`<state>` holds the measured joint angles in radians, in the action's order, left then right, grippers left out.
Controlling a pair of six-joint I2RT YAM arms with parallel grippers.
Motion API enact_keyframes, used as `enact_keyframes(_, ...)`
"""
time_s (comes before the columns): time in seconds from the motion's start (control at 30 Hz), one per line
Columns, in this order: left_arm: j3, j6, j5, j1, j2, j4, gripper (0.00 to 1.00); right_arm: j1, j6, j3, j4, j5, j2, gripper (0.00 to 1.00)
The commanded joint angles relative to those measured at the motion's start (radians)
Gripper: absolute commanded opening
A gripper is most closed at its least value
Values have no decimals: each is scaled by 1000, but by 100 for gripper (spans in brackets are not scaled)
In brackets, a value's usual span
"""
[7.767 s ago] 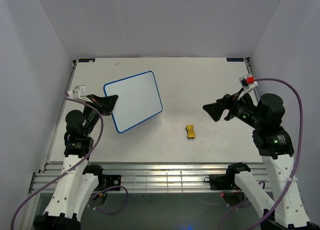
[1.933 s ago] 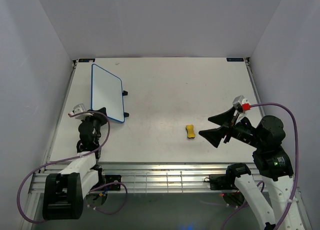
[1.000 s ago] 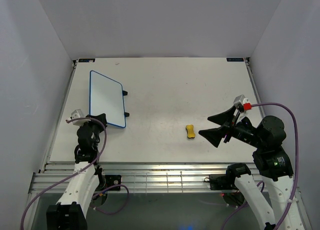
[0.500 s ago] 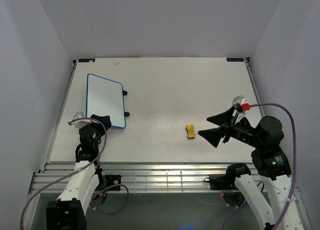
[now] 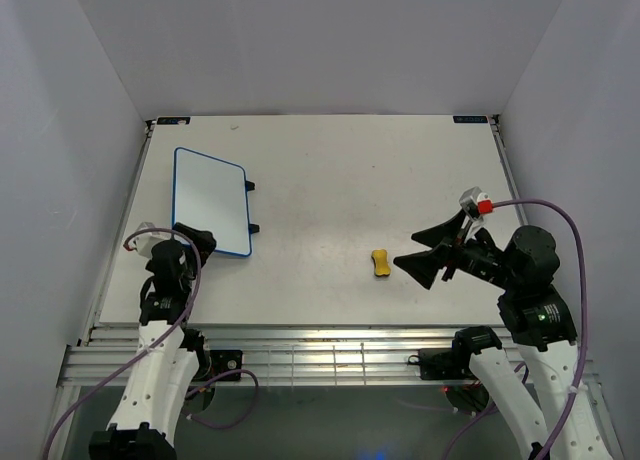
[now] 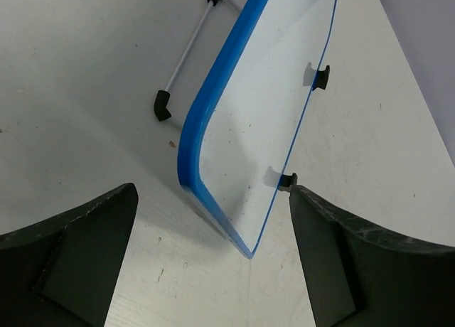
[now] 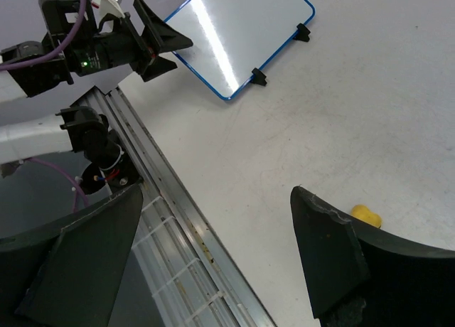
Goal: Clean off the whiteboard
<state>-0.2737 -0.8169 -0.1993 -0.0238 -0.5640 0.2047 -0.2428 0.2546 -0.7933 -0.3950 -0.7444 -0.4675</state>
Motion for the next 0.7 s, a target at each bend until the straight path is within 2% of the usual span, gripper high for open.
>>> enact_keyframes(0.0, -111, -47, -23, 1, -2, 258, 98, -4, 2, -4, 33, 28, -16, 90)
enact_keyframes(0.1, -176, -50, -25, 7, 51, 349, 98, -4, -9, -17, 10, 66, -31, 90)
enact_keyframes(0.13, -186, -50, -11, 57, 94, 355, 98, -4, -14, -18, 4, 80, -36, 90)
enact_keyframes(0.27, -269, -47, 47, 61, 150, 403, 98, -4, -25, -20, -24, 172, -74, 90)
enact_keyframes(0.37, -382, 59, 132, 61, 119, 427, 98, -4, -26, -23, -62, 284, -97, 90)
enact_keyframes(0.43, -444, 203, 188, 61, 93, 447, 98, -4, -31, -43, -117, 359, -106, 90)
enact_keyframes(0.5, -530, 280, 198, 61, 60, 488, 98, -4, -46, -73, -178, 479, -112, 90)
enact_keyframes(0.53, -562, 329, 293, 61, 49, 493, 98, -4, -63, -84, -200, 512, -114, 90)
enact_keyframes(0.57, -588, 364, 317, 61, 41, 498, 98, -4, -69, -98, -221, 583, -114, 90)
enact_keyframes(0.67, -694, 482, 282, 61, 19, 573, 98, -4, -87, -148, -303, 712, -111, 90)
